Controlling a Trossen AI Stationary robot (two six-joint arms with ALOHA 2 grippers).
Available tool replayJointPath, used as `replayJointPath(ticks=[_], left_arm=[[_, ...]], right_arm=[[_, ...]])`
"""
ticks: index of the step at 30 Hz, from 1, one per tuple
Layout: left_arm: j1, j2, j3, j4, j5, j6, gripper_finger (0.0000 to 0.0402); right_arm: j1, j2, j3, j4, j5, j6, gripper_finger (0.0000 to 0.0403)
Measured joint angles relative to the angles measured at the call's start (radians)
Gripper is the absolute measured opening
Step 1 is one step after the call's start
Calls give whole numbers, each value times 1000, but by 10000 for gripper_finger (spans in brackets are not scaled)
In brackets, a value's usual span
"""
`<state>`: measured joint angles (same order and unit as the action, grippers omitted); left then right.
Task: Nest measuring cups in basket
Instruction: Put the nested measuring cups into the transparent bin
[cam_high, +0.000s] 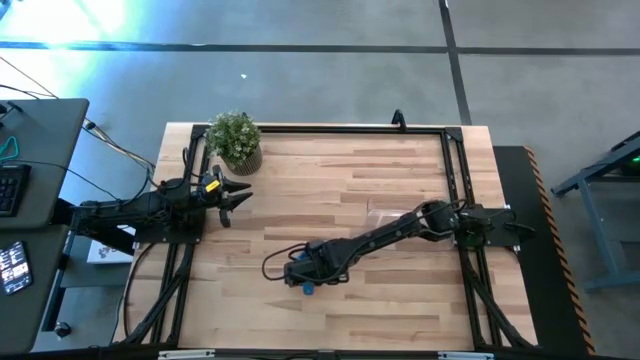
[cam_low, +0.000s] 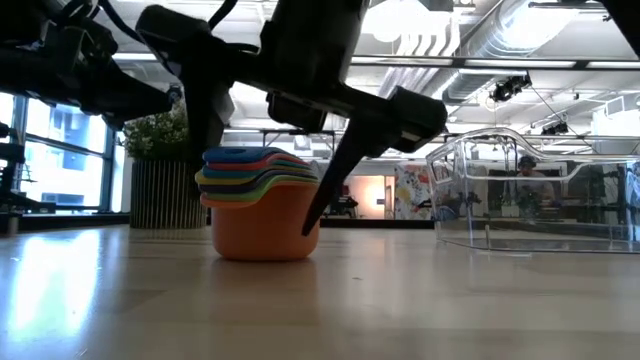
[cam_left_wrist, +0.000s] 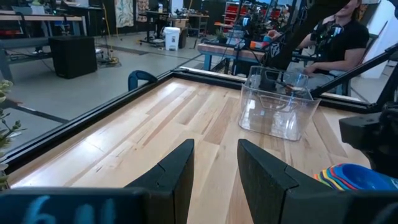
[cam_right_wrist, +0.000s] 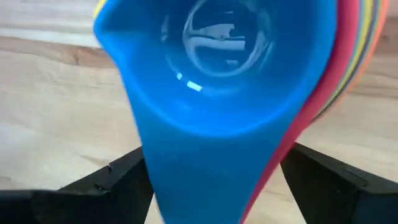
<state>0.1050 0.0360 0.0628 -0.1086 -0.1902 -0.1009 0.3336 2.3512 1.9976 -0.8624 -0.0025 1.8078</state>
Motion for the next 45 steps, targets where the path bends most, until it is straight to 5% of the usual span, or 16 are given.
replayJointPath(ticks=[19,45], left_arm=[[0,0,0,-1,0,0,113],[0,0,0,-1,0,0,113]], right_arm=[[0,0,0,-14,1,9,187],[-2,0,0,10,-33,-10,176]])
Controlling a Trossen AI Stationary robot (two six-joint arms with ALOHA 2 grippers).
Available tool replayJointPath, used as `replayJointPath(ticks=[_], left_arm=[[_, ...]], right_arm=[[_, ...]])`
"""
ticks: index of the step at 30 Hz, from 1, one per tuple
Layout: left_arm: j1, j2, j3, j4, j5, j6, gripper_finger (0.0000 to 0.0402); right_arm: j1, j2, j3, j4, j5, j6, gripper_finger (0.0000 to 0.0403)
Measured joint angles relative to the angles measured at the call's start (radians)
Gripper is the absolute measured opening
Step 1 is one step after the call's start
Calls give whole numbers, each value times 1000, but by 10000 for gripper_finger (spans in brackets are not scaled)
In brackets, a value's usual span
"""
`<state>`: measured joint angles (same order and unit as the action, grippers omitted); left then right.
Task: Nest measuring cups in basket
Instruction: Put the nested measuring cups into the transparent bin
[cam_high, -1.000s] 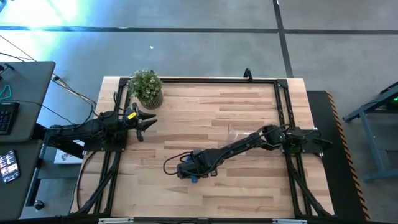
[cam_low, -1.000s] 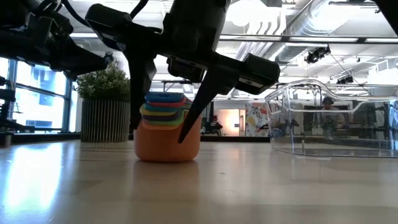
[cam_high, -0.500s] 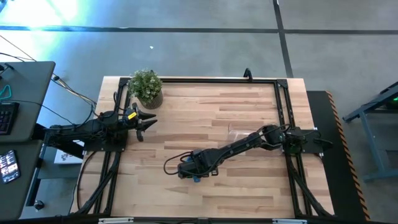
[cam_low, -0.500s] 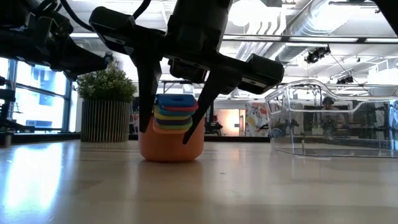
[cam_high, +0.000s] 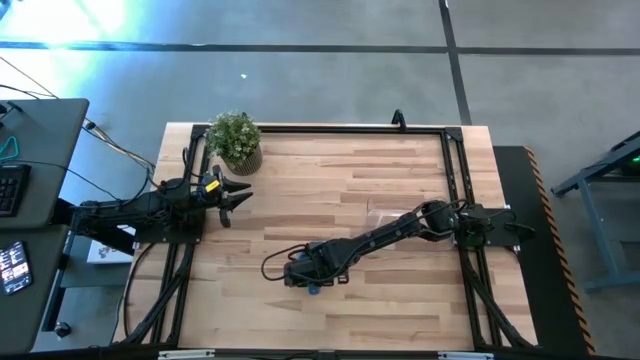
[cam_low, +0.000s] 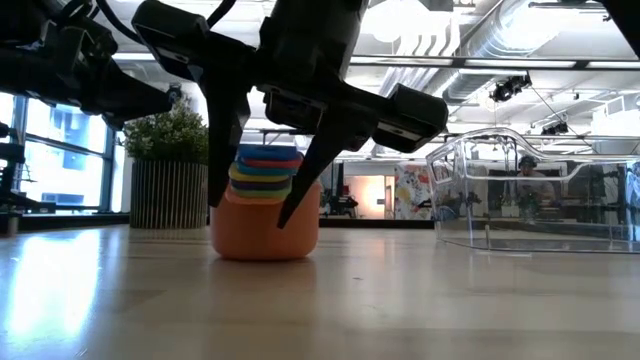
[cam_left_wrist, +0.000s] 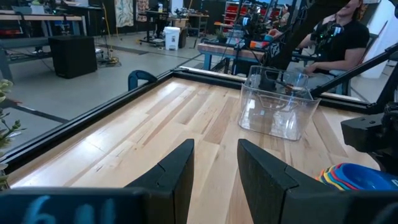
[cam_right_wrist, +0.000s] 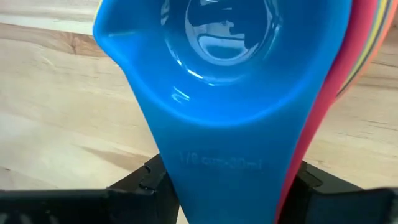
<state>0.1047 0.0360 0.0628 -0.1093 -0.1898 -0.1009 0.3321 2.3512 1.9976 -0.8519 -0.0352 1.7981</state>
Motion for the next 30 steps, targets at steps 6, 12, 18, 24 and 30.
replayJointPath(ticks=[6,12,18,24,30], left_arm=[[0,0,0,0,0,0,113],[0,0,0,0,0,0,113],[0,0,0,0,0,0,113],[0,0,0,0,0,0,113],[0,0,0,0,0,0,113]], right_arm=[[0,0,0,4,-2,0,159],[0,0,0,4,-1,0,159],[0,0,0,4,-2,0,179],[0,-1,0,0,-3,-8,202],[0,-2,2,-31,-14,-19,238]])
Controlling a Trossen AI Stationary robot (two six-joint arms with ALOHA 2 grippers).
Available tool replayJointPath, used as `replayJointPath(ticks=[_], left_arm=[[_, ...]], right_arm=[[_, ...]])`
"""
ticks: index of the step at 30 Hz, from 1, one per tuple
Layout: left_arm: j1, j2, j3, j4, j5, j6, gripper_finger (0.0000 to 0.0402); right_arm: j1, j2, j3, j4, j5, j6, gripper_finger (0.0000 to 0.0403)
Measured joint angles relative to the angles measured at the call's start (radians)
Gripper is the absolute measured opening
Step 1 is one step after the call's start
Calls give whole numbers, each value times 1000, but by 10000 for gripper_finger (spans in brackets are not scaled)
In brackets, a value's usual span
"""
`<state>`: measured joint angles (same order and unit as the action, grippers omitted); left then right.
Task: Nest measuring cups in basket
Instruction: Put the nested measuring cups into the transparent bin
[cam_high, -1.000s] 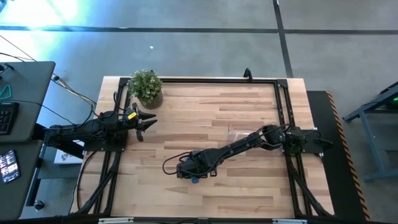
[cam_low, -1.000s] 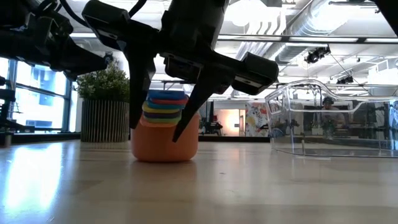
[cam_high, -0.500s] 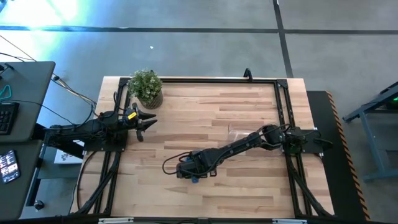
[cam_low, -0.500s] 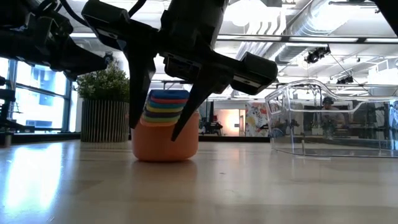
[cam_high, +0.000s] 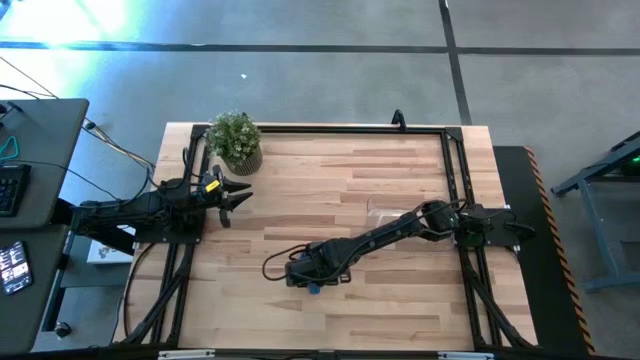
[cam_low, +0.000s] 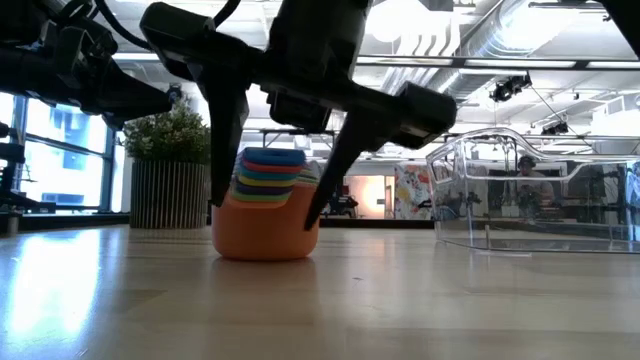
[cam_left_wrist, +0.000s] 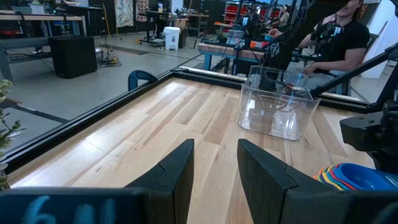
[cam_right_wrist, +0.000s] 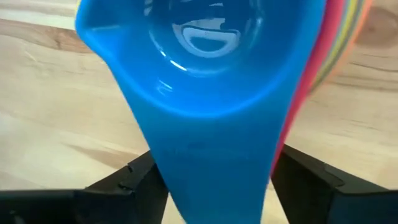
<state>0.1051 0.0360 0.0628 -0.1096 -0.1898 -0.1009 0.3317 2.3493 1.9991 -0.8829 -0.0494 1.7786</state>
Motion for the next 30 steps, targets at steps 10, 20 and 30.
replayJointPath(ticks=[10,20,30], left_arm=[[0,0,0,0,0,0,113],[0,0,0,0,0,0,113],[0,0,0,0,0,0,113]], right_arm=[[-17,-2,116,-191,19,-77,271],[-17,-1,133,-192,0,-148,271],[-24,19,137,-187,-24,-202,271]])
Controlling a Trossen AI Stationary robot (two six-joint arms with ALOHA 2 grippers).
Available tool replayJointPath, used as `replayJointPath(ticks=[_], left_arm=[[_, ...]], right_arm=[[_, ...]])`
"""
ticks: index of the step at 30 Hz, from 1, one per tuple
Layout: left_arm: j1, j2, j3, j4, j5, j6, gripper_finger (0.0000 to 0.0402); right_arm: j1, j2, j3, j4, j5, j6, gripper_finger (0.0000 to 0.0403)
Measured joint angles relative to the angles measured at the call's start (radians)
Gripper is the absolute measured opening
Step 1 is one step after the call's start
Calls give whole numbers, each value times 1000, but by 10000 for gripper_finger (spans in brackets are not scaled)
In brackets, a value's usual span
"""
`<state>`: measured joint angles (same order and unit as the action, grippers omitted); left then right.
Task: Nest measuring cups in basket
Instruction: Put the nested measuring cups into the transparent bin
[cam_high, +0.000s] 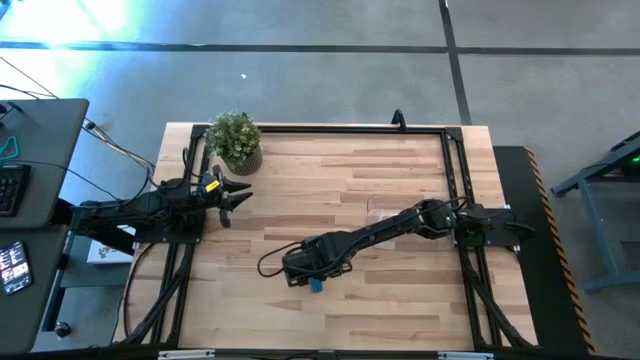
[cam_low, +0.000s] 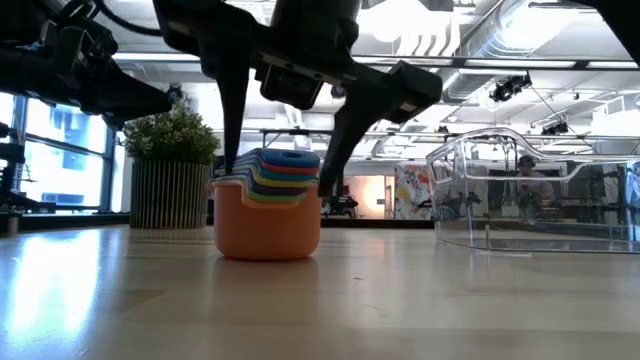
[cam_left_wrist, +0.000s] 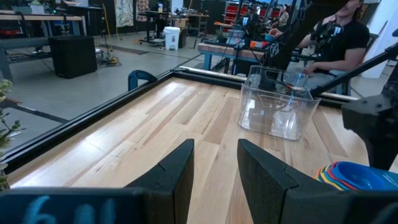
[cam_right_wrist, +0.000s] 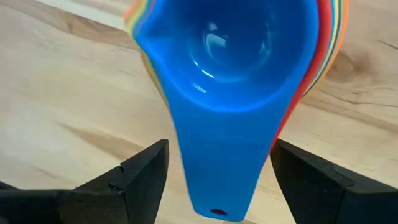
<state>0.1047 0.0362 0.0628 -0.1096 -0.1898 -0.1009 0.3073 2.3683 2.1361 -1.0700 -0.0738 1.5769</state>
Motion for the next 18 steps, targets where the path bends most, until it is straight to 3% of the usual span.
replayJointPath(ticks=[11,18], left_arm=[[0,0,0,0,0,0,113],[0,0,0,0,0,0,113]], right_arm=[[0,28,-2,-6,-9,0,268],[0,28,-6,-9,-3,0,215]])
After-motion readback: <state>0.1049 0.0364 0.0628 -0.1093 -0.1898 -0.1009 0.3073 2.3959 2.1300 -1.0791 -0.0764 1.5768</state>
